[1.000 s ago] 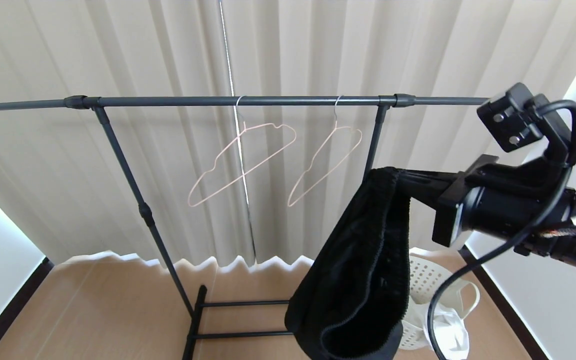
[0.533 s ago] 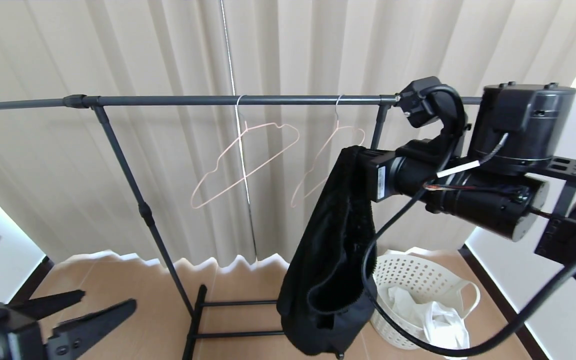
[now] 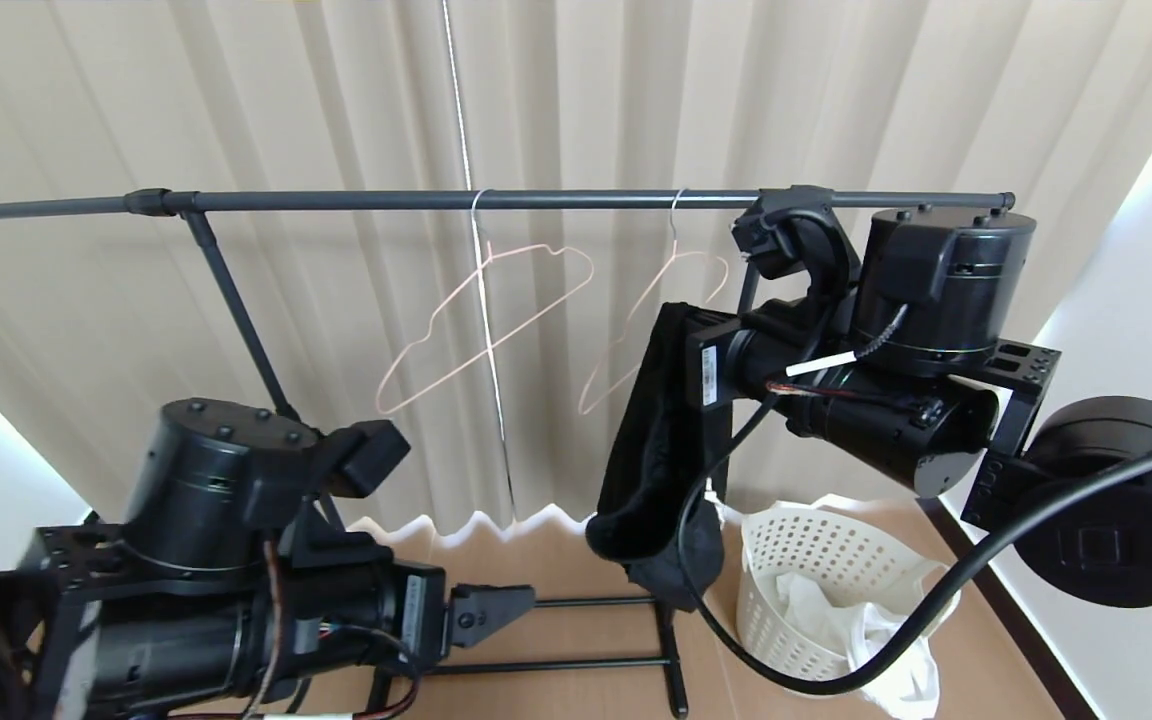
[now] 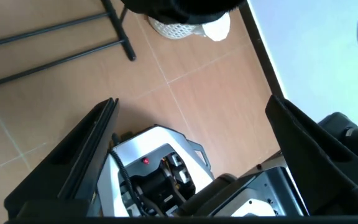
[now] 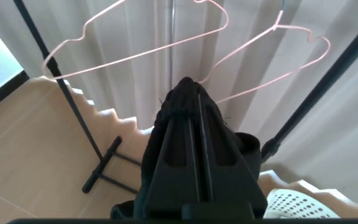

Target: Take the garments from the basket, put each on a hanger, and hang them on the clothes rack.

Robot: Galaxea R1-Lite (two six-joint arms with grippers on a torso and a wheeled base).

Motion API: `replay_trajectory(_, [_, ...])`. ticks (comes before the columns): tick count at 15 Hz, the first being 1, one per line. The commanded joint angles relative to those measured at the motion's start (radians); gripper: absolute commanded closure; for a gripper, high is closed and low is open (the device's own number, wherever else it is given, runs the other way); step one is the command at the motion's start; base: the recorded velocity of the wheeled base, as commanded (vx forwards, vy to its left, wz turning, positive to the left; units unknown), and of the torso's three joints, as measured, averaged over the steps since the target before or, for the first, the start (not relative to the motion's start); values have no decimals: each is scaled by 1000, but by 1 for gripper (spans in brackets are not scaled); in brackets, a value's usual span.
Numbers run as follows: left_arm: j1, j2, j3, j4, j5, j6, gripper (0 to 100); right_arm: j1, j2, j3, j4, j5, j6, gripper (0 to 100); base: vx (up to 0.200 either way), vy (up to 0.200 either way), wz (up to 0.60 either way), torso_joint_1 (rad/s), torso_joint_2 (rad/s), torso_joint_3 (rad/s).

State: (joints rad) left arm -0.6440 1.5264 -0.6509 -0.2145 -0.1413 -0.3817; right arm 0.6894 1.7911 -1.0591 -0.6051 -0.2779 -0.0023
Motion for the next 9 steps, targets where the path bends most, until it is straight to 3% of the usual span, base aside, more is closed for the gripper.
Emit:
replay_trajectory(1, [-48, 196, -90, -33, 5, -32, 0, 7, -1, -5, 1, 0, -1, 100, 0, 0, 0, 0, 0, 0])
replay_trajectory(6, [-55, 311, -193, -34, 12, -40, 0, 38, -87, 27, 4, 5, 1, 100, 0, 0, 0, 0, 0, 0])
replay_trajectory(9, [-52, 370, -247, -36, 57, -42, 0, 88, -137, 65, 2, 2, -1, 100, 0, 0, 0, 0, 0, 0])
